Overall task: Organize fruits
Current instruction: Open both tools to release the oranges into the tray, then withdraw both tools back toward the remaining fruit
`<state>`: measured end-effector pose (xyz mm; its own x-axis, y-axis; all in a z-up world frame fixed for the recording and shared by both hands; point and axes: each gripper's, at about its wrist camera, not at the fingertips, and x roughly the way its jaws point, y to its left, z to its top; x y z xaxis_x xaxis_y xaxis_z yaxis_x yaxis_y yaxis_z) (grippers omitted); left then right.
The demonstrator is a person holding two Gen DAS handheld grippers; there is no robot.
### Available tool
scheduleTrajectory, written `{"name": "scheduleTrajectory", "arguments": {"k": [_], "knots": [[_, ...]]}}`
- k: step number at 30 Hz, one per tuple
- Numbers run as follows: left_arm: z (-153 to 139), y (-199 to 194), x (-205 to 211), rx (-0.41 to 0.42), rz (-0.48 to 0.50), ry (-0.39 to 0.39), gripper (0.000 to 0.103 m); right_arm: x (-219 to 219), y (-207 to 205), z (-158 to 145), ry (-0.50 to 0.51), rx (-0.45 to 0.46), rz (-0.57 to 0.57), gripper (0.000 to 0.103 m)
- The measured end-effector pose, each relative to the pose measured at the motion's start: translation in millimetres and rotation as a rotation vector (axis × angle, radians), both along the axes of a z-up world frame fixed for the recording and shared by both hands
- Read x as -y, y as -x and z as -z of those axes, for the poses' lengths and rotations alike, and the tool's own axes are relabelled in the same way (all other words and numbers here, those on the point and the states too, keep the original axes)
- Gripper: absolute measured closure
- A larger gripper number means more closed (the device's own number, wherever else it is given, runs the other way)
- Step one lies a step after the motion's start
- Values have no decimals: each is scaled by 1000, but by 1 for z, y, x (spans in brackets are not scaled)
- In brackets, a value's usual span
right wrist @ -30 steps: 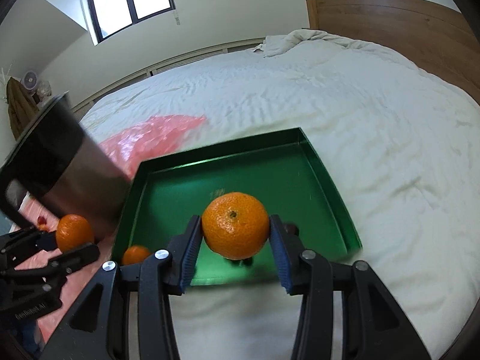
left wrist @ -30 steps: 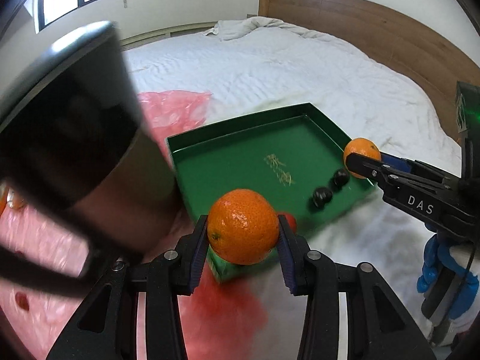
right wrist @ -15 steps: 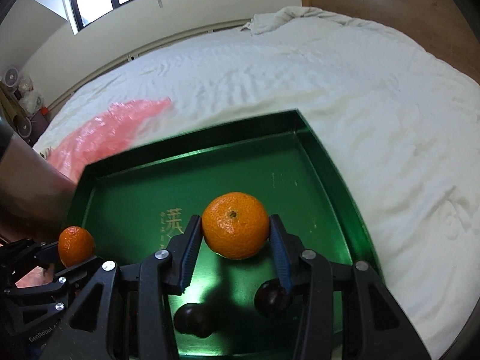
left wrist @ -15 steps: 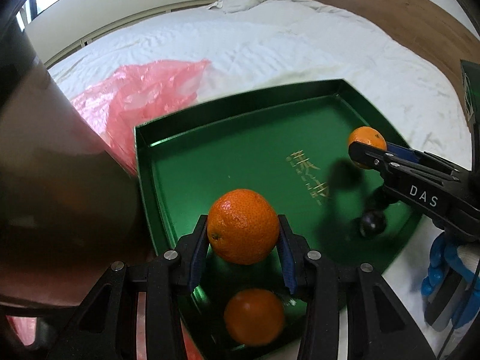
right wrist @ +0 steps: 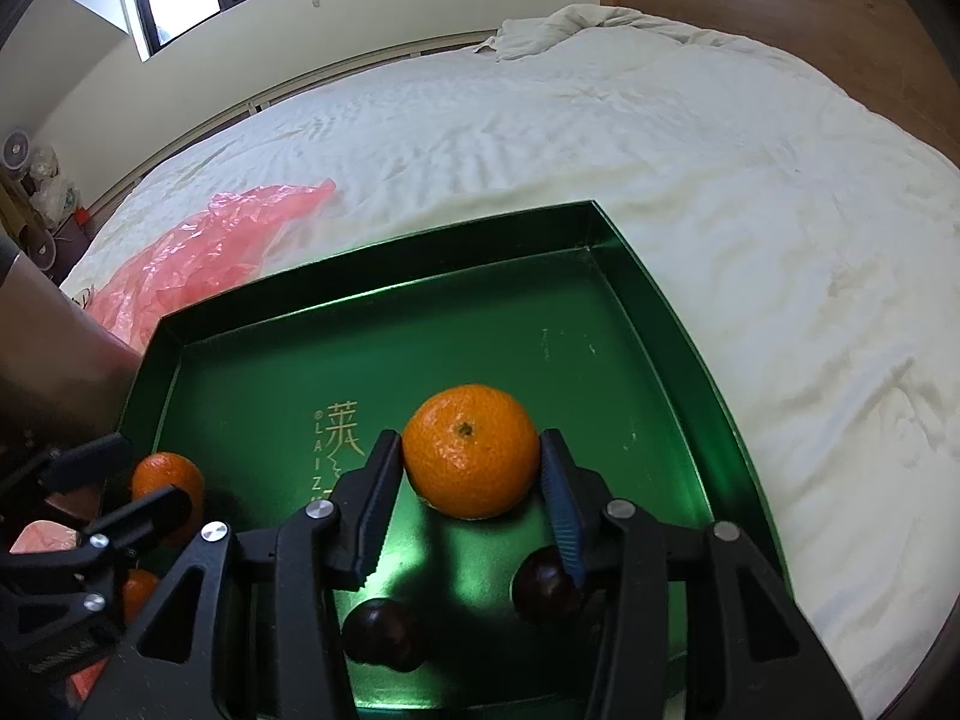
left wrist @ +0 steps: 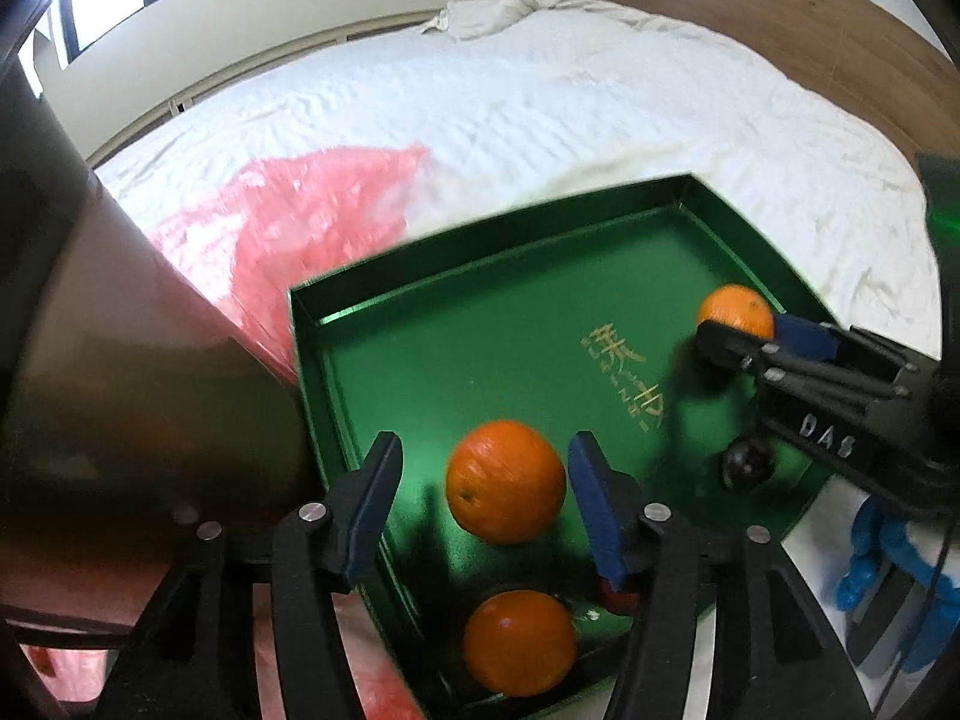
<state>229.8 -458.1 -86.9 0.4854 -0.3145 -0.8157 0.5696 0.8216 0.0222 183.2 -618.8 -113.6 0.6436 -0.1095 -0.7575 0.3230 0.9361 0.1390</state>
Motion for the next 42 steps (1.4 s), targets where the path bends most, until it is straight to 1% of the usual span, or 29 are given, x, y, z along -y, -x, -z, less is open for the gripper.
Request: {"name": "scheduleTrajectory", "arguments": {"k": [1, 2, 7, 14, 17, 20, 24, 26, 29, 31, 37, 39, 42], "knots": [[-4, 2, 0, 5, 2, 0, 50, -1, 2, -5, 5, 7, 2, 14], [-9, 4, -1, 13, 4, 0, 50, -2, 4, -10, 11, 13, 5, 10], [-38, 24, -7, 45, 21, 24, 50, -8, 15, -41, 43, 47, 2, 5], [-79, 54, -27, 80, 22, 66, 49, -28, 47, -87, 71, 89, -4, 3], [-95, 70, -44, 94, 10, 91, 46, -37, 62, -102, 70, 104, -1, 0], [-105, 87, -66, 105, -9, 106, 45, -56, 84, -117, 68, 131, -12, 0], [-115, 111, -96, 122, -39, 118, 45, -84, 107, -130, 78, 147, -37, 0], [-118, 122, -108, 139, -53, 114, 44, -96, 118, -133, 79, 148, -49, 0], [-120, 138, -128, 160, -74, 105, 38, -115, 136, -138, 85, 150, -63, 0], [-121, 146, -144, 160, -97, 112, 38, -127, 145, -137, 71, 153, -70, 0], [-124, 166, -192, 183, -167, 115, 36, -161, 173, -132, 43, 169, -87, 0], [-126, 173, -210, 203, -197, 111, 32, -172, 182, -129, 41, 176, -89, 0], [-128, 184, -231, 240, -233, 100, 30, -190, 196, -124, 47, 180, -97, 0]]}}
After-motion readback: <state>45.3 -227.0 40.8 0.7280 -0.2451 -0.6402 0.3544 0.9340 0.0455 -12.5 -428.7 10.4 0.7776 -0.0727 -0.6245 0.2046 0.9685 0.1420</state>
